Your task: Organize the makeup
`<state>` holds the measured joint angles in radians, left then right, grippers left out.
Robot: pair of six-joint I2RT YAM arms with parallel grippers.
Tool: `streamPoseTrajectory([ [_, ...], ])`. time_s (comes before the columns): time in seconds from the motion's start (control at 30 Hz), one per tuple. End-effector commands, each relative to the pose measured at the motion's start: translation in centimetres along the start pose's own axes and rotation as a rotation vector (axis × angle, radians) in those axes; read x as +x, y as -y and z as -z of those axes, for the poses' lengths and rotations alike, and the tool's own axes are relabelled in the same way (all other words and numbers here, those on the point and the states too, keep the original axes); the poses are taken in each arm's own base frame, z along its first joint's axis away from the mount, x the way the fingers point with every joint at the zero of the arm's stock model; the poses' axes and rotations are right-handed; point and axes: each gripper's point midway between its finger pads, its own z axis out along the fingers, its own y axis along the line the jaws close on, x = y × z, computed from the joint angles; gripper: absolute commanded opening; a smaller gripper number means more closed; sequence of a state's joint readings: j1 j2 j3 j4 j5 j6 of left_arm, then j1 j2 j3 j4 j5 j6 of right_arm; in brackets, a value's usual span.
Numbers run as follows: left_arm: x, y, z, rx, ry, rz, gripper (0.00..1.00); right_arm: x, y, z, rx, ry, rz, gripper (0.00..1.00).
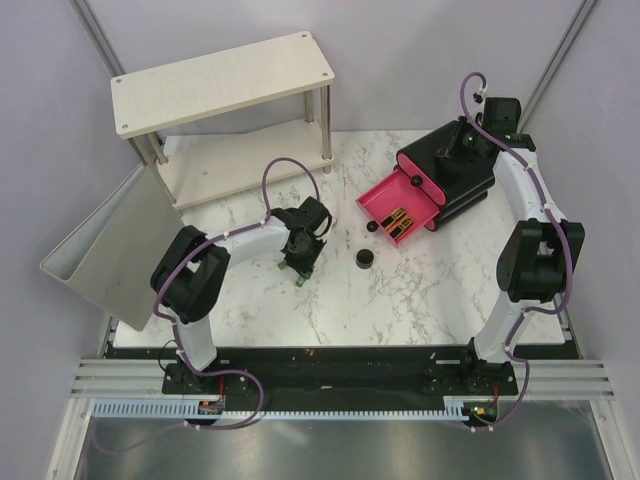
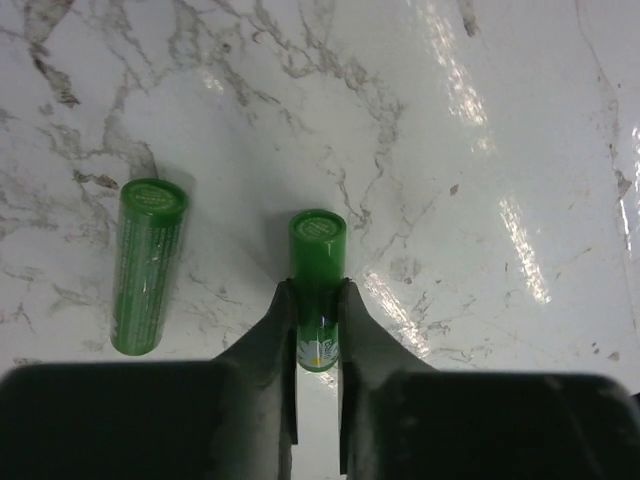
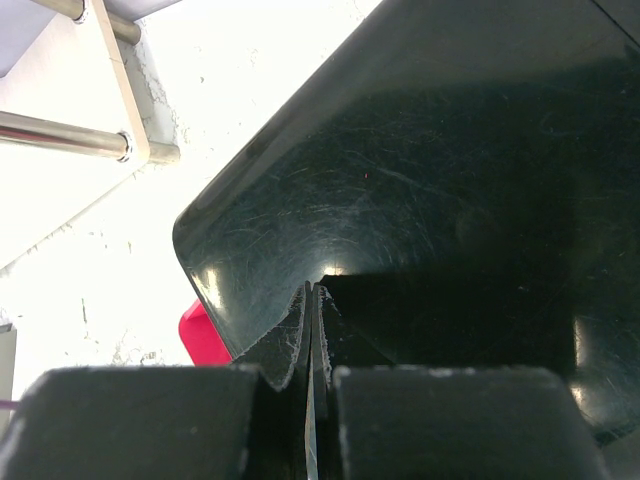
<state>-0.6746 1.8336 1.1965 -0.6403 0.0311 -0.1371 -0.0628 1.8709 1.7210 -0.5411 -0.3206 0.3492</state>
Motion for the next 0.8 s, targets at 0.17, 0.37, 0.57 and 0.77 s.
streamPoseTrajectory([
  [0.17,-2.7,-0.6,1.2,-0.050,0.104,0.015,0.02,3.4,1.8,-0.7,0.049,-0.111,-0.040,0.00],
  [0.37,-8.3,0.2,4.6,-0.043,0.255,-0.041,0.02,3.4,1.8,-0.8,0.047,-0.113,-0.042,0.00],
  [0.57,-15.1,2.7,6.6,0.022,0.381,-0.064,0.02,3.6,1.8,-0.9,0.047,-0.118,-0.045,0.00],
  [0.77,-22.6,6.8,8.4,0.147,0.515,-0.090,0.02,3.9,1.9,-1.1,0.045,-0.126,-0.049,0.00],
])
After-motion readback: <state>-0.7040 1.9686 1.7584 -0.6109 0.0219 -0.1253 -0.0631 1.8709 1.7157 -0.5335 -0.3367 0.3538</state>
